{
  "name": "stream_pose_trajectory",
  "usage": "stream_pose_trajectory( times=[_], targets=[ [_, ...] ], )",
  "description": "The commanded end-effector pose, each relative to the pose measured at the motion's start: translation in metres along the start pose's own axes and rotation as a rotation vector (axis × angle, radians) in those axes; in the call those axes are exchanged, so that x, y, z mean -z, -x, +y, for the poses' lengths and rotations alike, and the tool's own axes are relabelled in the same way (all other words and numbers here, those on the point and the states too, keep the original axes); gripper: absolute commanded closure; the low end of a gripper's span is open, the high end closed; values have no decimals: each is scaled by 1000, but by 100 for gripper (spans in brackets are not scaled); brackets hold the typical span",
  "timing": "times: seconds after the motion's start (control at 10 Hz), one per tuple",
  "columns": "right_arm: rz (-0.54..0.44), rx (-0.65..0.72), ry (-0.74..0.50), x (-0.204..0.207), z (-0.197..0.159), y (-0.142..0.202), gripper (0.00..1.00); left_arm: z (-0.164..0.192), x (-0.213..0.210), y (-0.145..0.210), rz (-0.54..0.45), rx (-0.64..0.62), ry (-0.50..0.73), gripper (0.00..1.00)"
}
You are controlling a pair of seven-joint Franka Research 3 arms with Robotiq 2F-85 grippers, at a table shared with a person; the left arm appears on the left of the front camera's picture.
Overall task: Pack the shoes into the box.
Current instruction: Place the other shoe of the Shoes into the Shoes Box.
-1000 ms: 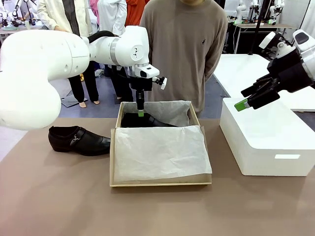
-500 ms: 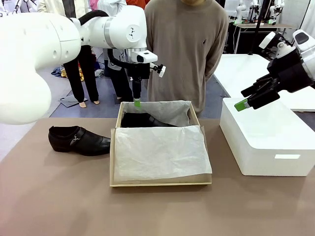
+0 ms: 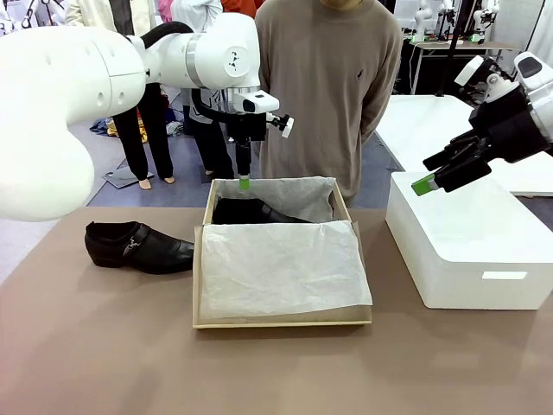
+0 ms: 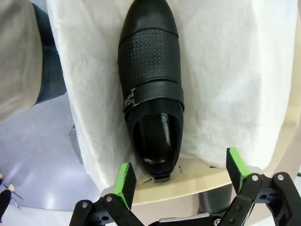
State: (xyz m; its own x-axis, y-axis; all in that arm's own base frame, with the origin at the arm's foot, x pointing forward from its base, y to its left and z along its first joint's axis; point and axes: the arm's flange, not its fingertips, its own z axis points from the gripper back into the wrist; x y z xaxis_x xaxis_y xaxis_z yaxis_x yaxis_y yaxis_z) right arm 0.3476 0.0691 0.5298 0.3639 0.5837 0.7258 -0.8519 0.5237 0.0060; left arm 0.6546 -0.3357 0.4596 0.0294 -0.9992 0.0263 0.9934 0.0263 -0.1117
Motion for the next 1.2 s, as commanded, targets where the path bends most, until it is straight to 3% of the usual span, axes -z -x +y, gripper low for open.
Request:
stream_pose_trajectory(
  times=[0.0, 0.5, 0.9, 1.1],
  targets=[
    [-22, -17, -16, 1, -3, 0, 0, 0, -2, 3, 12, -6, -15, 0],
    [-22, -17, -16, 1, -3, 0, 0, 1, 0, 1, 0, -2, -1, 0],
    [-22, -17, -16, 1, -3, 0, 0, -81, -15, 60, -11, 17, -55, 0],
    [-22, -17, -16, 1, -3, 0, 0, -105, -20, 94, 0, 66, -78, 0]
  ],
)
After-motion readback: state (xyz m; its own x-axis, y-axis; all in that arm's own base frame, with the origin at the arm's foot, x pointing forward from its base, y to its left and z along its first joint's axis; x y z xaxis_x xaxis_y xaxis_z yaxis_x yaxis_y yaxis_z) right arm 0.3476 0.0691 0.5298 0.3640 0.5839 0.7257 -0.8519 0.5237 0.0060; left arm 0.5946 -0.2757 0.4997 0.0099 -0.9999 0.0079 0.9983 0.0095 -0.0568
